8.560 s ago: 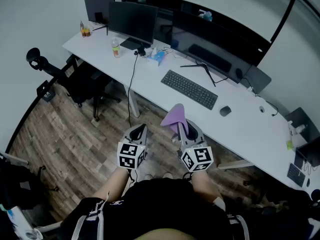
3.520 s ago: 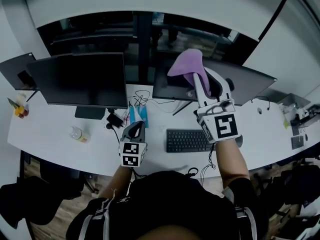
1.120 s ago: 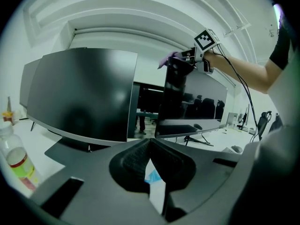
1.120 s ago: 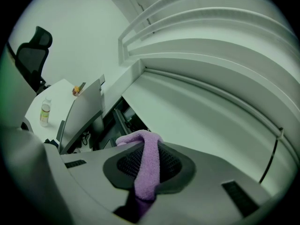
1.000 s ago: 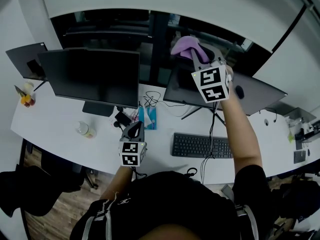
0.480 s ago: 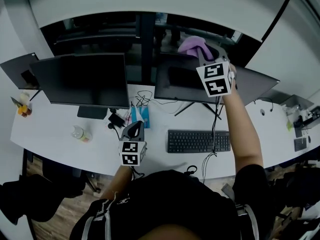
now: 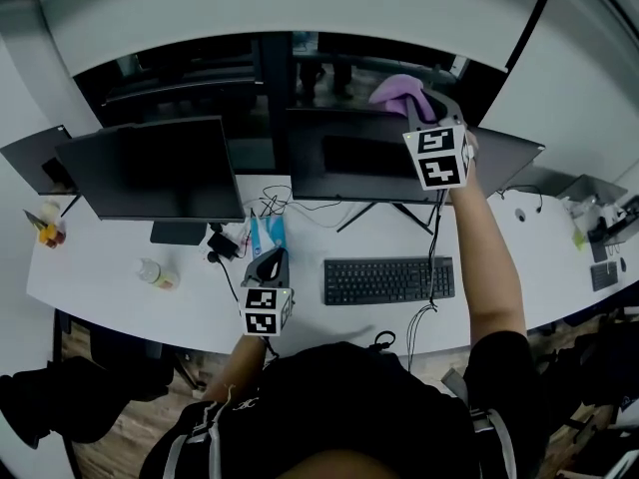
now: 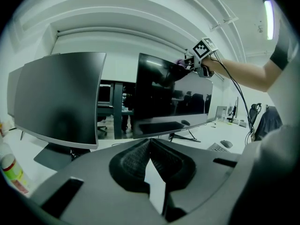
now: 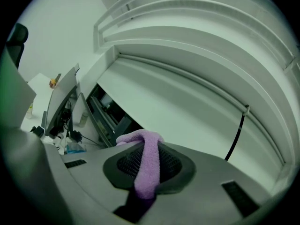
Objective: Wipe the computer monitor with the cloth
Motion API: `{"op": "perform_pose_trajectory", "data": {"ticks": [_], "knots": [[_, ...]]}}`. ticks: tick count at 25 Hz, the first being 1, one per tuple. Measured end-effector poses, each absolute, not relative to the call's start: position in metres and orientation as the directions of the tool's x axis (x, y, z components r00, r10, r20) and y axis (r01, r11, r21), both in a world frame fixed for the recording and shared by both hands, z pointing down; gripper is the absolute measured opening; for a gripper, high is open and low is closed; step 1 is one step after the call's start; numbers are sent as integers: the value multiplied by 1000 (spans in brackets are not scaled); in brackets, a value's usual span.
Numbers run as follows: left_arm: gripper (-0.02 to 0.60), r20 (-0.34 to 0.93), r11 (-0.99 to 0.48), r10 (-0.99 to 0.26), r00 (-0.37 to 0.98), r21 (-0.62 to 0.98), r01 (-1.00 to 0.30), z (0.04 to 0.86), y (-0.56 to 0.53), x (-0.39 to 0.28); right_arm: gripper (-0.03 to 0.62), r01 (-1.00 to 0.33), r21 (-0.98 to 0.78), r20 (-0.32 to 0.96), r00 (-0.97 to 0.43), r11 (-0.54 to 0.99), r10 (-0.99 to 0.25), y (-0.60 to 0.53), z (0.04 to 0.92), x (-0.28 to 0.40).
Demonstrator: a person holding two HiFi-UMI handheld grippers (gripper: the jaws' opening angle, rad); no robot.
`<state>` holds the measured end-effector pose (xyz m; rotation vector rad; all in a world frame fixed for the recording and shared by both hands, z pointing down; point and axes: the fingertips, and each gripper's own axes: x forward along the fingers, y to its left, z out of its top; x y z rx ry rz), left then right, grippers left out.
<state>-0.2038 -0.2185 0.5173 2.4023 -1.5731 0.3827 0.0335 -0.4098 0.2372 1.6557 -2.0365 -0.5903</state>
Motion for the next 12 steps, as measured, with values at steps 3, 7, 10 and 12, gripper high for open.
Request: {"op": "perform_pose_trajectory", "data": {"ticks": [3, 7, 10, 12], "knots": [[14, 355, -402, -849, 392, 49, -915, 517, -213, -187, 71, -804, 566, 79, -165, 180, -983, -408, 238, 60], [14, 365, -405, -845, 391, 40, -913, 516, -207, -164, 71, -841, 501, 105, -178, 206, -979, -409, 239, 96], [14, 365, -396, -849, 382, 38, -917, 513, -205, -151, 71, -845, 492, 115, -176, 210, -978, -409, 239, 114], [14, 365, -395, -850, 379, 35, -918, 512, -203, -141, 71, -845, 493, 110, -177, 208, -978, -408, 238, 126]]}}
